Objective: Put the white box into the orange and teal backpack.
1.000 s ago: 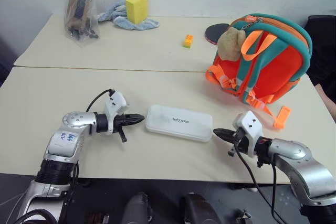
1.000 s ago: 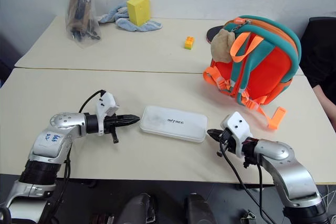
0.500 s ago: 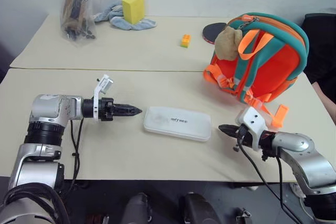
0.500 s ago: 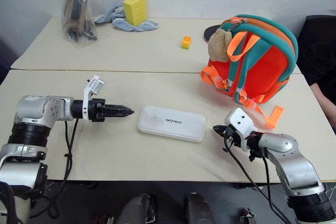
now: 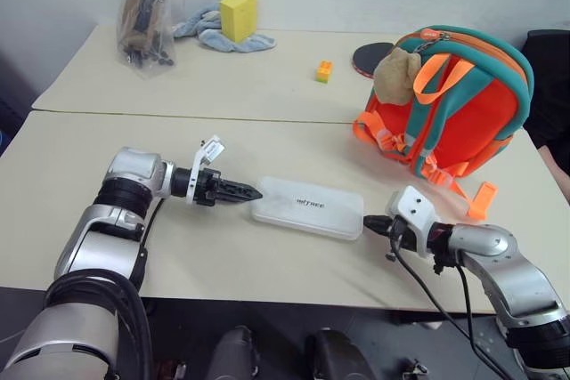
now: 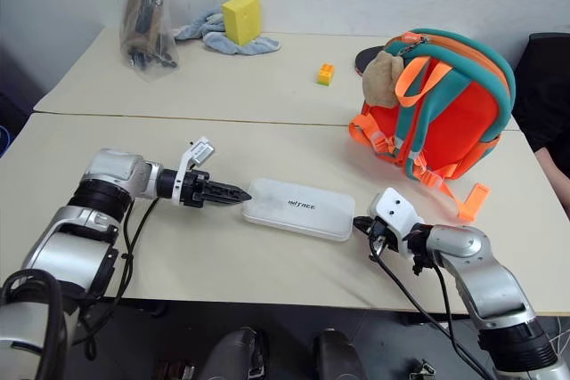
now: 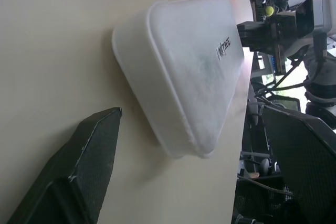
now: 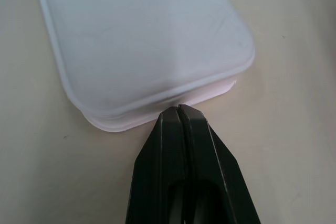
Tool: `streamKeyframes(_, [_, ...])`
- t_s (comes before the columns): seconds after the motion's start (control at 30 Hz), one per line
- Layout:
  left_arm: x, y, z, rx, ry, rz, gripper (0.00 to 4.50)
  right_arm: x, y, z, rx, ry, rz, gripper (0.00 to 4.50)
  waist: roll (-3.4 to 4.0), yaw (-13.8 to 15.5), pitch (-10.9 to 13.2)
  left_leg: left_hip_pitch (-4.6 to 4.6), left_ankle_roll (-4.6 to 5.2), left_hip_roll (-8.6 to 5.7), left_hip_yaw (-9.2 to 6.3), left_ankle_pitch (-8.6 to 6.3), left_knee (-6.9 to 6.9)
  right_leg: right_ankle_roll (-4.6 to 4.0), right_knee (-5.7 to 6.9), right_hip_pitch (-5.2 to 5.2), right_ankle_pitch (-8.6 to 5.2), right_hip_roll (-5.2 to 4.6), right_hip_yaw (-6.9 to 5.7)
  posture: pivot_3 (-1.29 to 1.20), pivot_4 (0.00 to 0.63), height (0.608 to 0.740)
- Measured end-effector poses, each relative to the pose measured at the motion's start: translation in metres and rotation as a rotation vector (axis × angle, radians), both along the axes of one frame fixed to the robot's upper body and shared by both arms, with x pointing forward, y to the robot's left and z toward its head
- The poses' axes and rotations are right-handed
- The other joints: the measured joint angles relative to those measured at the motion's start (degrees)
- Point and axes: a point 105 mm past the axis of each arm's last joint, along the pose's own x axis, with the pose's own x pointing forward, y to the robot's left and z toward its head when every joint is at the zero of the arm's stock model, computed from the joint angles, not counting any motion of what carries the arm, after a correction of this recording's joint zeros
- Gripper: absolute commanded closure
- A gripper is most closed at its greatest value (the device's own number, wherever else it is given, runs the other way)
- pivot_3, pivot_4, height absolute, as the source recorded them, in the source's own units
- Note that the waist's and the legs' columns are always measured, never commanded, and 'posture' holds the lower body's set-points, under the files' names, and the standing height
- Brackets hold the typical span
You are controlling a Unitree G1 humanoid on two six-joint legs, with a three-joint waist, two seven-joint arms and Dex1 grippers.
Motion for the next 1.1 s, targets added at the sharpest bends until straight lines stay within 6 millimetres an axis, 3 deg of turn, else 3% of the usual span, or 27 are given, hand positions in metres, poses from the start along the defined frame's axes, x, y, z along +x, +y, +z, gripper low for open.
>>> streamKeyframes(0.27, [0.002,-0.038,-0.002,-0.024,-0.001,-0.084,0.02,0.002,0.002,0.003,-0.008,-0.014,0.008,4.50,-0.01,0.77,0.00,-0.01,0.01,-0.01,0.01,-0.01,0.03,0.00,-0.02,0.00,0.00,-0.01,0.00,0.00,0.150,0.740])
streamKeyframes(0.37, [0.004,-0.043,-0.002,-0.018,-0.001,-0.084,0.60,0.001,0.001,0.000,-0.007,-0.007,0.006,4.50,-0.01,0.89,0.00,-0.02,0.01,-0.01,0.00,-0.01,0.04,0.00,-0.02,-0.01,0.00,-0.01,0.00,0.00,0.150,0.740])
streamKeyframes(0.5, [0.003,-0.040,-0.005,-0.020,0.025,-0.081,1.91,-0.003,0.000,-0.005,-0.006,0.006,0.003,4.50,-0.01,0.60,0.00,-0.04,-0.02,0.02,0.02,-0.02,-0.01,0.00,-0.02,-0.08,0.00,0.02,0.00,0.00,0.150,0.740])
streamKeyframes(0.67, [-0.001,-0.038,0.004,-0.114,0.042,-0.109,3.11,-0.005,-0.001,-0.006,-0.006,-0.001,-0.010,4.50,-0.01,0.06,0.00,-0.04,-0.04,0.04,0.01,-0.02,0.00,0.00,-0.01,-0.05,0.00,0.03,0.00,0.00,0.150,0.740])
streamKeyframes(0.9, [-0.002,-0.037,0.010,-0.142,0.057,-0.097,3.14,-0.009,0.002,-0.006,0.011,-0.022,-0.039,4.50,-0.02,-0.57,0.00,-0.05,-0.04,0.04,0.00,-0.02,-0.03,0.00,0.00,-0.09,0.00,0.03,0.00,0.00,0.150,0.740])
streamKeyframes(1.0, [-0.005,-0.036,0.017,-0.230,0.089,-0.065,3.14,-0.017,-0.004,0.005,0.074,-0.026,-0.111,3.91,-0.01,-0.58,0.00,-0.15,-0.05,0.06,-0.02,-0.02,-0.07,0.00,0.09,-0.19,0.00,0.03,0.00,0.00,0.150,0.740])
streamKeyframes(1.1, [-0.001,-0.026,0.032,-0.282,0.051,0.017,3.14,-0.034,-0.019,0.026,0.169,-0.036,-0.192,2.92,-0.01,-0.55,0.00,-0.17,-0.07,0.08,-0.08,-0.02,-0.07,0.00,0.27,-0.17,0.00,0.03,-0.01,0.00,0.150,0.740])
